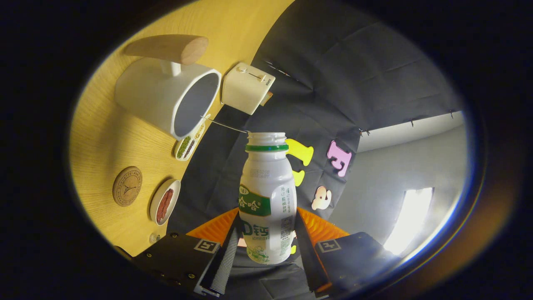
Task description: Take the bottle from table, then pour the juice into the cup, finally place the bottle on the coaster
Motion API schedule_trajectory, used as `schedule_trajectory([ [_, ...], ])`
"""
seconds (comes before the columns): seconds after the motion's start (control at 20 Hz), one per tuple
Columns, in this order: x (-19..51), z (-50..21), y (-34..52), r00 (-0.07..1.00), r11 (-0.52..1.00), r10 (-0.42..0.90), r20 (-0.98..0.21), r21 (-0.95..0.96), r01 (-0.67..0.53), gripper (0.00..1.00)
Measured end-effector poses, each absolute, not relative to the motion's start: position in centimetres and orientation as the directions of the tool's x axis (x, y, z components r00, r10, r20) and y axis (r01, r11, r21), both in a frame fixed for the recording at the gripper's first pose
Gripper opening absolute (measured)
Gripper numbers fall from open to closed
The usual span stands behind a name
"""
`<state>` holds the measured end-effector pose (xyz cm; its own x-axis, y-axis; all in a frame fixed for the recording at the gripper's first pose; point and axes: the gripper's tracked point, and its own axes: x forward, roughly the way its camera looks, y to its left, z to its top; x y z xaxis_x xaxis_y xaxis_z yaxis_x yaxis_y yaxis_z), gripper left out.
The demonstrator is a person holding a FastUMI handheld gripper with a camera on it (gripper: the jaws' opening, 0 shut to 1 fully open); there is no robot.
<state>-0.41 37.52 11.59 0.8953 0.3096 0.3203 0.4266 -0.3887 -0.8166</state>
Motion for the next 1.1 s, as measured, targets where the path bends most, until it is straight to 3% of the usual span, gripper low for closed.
schedule_trajectory([
  [1.1, -1.3, 11.3, 40.4, 0.83, -0.506, 0.438, 0.345, -0.668, 0.545, 0.7],
])
